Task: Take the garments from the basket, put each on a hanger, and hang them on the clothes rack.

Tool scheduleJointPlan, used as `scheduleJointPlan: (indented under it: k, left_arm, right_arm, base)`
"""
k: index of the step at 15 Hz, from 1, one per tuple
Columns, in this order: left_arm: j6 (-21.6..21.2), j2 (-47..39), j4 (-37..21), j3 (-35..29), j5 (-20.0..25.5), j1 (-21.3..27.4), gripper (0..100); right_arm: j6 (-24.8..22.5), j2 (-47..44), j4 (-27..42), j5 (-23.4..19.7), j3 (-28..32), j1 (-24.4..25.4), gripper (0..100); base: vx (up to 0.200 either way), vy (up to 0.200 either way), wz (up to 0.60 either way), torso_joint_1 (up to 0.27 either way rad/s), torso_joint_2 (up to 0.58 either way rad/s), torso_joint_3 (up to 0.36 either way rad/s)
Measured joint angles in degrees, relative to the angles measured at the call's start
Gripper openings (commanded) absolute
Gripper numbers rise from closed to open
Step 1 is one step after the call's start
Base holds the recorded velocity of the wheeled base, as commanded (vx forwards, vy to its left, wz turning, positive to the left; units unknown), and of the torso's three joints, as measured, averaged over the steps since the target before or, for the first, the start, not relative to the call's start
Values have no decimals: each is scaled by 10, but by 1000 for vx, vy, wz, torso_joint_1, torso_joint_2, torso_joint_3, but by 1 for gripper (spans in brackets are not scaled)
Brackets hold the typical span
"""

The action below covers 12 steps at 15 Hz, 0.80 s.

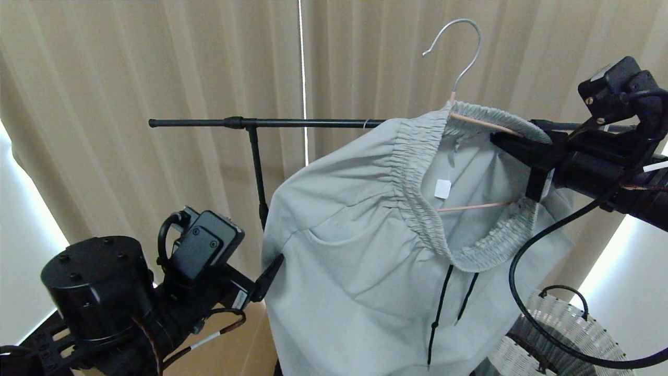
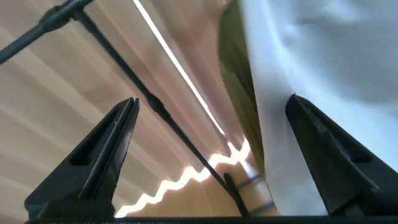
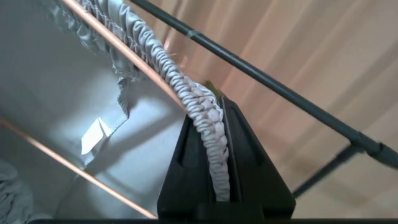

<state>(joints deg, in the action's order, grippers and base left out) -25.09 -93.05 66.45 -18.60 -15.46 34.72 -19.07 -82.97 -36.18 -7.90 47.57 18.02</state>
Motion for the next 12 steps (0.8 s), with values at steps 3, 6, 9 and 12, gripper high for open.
scheduleJointPlan:
  k: [3,6,9,12]
  left_arm:
    - [0,-12,1,2,7,-3,0]
    - [-3,-15,3,9,7,-23,0]
    - [-5,-5,4,33,9,-58,0]
    - [-18,16,3,49,9,-69,0]
  right_arm:
    - [0,6,0,0,0,2,0]
    - [2,15,2,0,2,2,0]
    - [7,30,7,0,2,0,0]
    - [7,36,9,0,2,-1,0]
  base:
    - [0,0,0,0,0,0]
    - [0,0,0,0,0,0]
    - [0,0,0,0,0,0]
    - [0,0,0,0,0,0]
